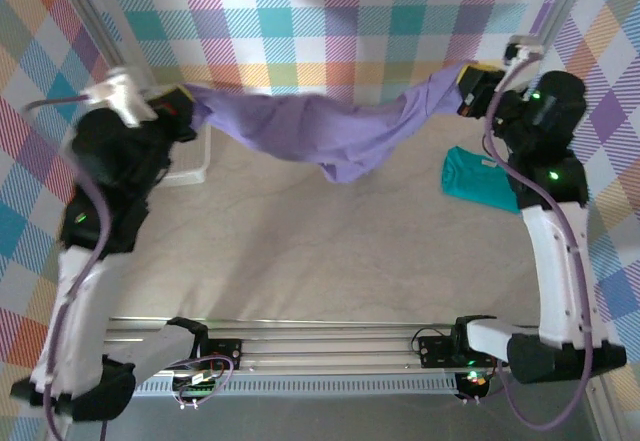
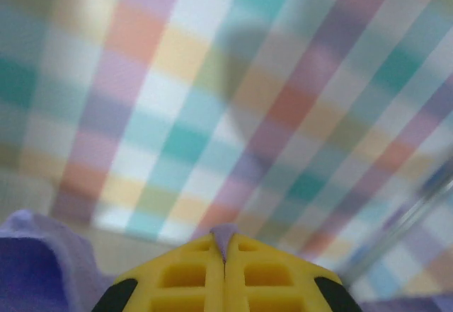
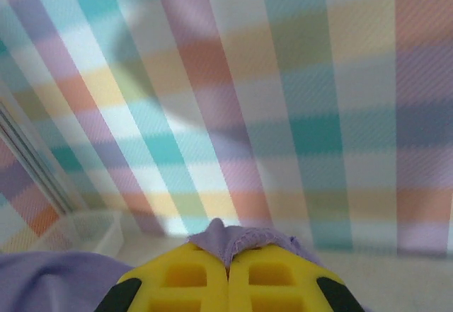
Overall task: Fold the inside-out t-shirt
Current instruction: Flatten out the T-shirt at the center of the table.
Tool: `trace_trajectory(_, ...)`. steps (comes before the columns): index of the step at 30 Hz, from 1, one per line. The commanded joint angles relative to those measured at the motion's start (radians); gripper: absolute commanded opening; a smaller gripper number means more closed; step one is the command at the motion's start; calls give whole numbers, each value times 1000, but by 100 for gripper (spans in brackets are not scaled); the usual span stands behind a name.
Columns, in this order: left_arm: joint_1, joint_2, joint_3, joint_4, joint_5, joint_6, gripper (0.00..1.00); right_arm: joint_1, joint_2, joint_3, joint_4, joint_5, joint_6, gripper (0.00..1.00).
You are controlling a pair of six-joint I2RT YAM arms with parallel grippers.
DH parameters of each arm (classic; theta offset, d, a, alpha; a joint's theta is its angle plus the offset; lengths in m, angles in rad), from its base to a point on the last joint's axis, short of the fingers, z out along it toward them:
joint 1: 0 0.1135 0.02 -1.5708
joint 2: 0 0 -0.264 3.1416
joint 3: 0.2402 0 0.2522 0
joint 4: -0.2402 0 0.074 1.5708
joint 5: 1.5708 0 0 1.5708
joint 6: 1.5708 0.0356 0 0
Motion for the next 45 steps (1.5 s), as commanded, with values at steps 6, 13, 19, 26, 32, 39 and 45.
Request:
trace_trajectory(6, 30, 53, 96, -212, -76, 59, 0, -3, 19, 103, -135, 86, -101, 0)
trace_trajectory(13, 30, 82, 43, -200, -5, 31, 0, -2, 82, 22, -109, -3, -49, 0)
trace_trajectory(19, 36, 286, -72, -145, -19, 6, 0, -2, 396, 36, -131, -51, -20, 0)
trace_trajectory(26, 92, 872, 252, -166, -85, -30, 58, -1, 992, 552, -402, 43, -4, 33)
trace_trajectory(32, 75, 705, -33, -109, 50, -22, 80, 47, 781, 188, -383, 90, -64, 67)
trace_trajectory(39, -17, 239, -690, -57, 177, -179, 83, 109, 421, -475, -441, 199, 104, 71)
trace_trajectory(45, -160, 134, -926, -237, 123, -273, 84, 108, 376, -669, -454, 221, 169, 73)
